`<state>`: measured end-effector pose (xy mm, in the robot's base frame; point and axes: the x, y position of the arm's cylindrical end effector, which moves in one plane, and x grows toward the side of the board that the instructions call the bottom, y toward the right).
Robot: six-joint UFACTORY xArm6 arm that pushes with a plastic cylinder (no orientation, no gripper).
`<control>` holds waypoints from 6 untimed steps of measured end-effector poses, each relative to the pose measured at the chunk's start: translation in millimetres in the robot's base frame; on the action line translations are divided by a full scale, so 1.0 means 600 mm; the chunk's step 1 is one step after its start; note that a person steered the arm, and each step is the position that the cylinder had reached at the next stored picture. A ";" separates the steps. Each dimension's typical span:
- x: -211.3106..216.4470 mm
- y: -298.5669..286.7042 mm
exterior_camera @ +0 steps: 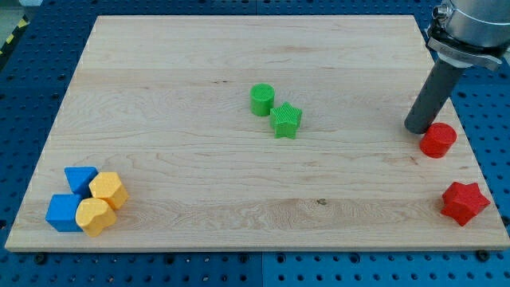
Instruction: Push the red circle closer to the red star
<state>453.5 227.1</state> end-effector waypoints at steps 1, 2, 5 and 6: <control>-0.019 0.003; 0.020 0.023; 0.008 0.048; 0.055 0.051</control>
